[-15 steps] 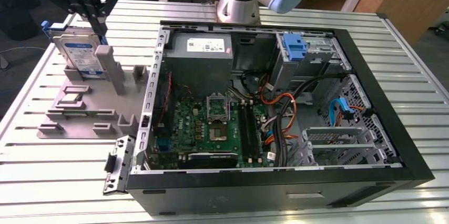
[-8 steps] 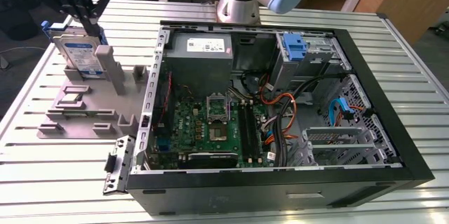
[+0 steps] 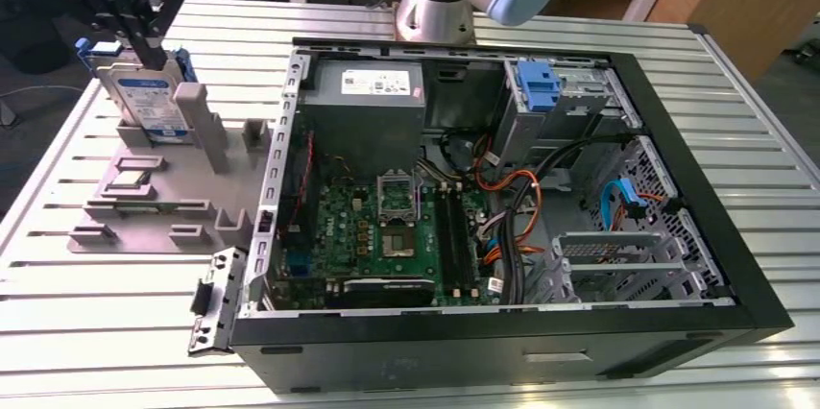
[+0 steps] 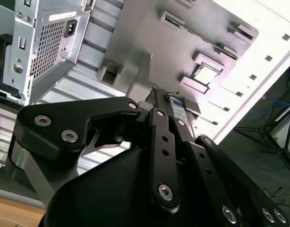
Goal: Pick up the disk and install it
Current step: 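Reach for the disk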
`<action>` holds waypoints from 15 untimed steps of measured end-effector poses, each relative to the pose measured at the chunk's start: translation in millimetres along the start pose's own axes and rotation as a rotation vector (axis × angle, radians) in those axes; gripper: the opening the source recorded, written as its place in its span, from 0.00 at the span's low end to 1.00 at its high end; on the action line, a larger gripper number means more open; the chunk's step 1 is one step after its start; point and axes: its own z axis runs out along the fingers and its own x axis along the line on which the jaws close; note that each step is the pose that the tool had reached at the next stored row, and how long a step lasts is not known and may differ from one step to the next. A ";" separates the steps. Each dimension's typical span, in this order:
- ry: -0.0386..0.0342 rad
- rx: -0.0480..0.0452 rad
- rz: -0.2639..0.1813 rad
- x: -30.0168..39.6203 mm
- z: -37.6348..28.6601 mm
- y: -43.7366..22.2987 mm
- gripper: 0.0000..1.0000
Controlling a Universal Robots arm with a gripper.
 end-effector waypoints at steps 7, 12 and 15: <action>-0.0001 -0.0001 0.000 11.0 4.4 1.5 0.11; 0.0001 0.0001 0.000 18.4 7.1 3.6 0.11; 0.0001 0.0000 0.000 23.6 8.9 5.0 0.11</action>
